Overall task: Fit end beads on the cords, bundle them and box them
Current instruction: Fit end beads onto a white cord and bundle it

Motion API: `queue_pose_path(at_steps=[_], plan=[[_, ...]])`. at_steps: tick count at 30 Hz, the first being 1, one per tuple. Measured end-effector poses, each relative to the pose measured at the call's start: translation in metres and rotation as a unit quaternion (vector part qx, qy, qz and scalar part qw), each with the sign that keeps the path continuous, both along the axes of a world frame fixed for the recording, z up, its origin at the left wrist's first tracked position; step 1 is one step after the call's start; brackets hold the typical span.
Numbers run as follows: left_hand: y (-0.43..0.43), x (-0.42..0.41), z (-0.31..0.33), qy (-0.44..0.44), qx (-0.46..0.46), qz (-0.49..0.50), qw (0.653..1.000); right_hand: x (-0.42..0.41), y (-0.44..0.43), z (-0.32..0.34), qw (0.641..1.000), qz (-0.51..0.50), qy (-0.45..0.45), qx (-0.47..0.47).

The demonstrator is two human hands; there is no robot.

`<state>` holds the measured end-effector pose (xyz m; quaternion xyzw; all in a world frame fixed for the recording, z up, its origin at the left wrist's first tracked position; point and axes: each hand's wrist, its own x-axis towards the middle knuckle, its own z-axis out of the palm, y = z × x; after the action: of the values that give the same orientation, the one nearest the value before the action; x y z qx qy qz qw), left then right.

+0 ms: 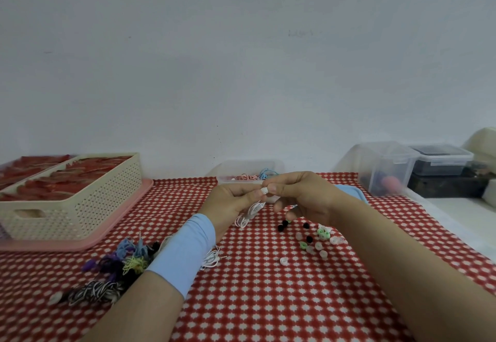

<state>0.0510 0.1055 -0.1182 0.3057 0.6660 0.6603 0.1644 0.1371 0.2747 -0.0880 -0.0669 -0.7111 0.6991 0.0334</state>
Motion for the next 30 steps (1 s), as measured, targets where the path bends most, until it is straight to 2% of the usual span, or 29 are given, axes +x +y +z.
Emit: queue_pose_path(at_steps=[13,18,23,30], plan=[[-0.0018,0.0016,0.0030,0.032,-0.036,0.038,0.998,0.0015,0.0059,0.0023,0.999,0.021,-0.014,0.037],[-0.0003,-0.0015,0.0004,0.108,-0.072,0.097,0.987,0.0033,0.0045,0.0033,0.992,-0.001,0.020,0.125],[-0.0001,-0.0033,-0.0005,0.192,-0.088,0.116,0.971,0.0000,0.0012,-0.0020,0.979,-0.042,0.062,0.192],[0.0011,-0.0033,0.0007,0.213,-0.107,0.123,0.963,0.0002,0.0025,-0.0026,0.974,-0.040,0.069,0.210]])
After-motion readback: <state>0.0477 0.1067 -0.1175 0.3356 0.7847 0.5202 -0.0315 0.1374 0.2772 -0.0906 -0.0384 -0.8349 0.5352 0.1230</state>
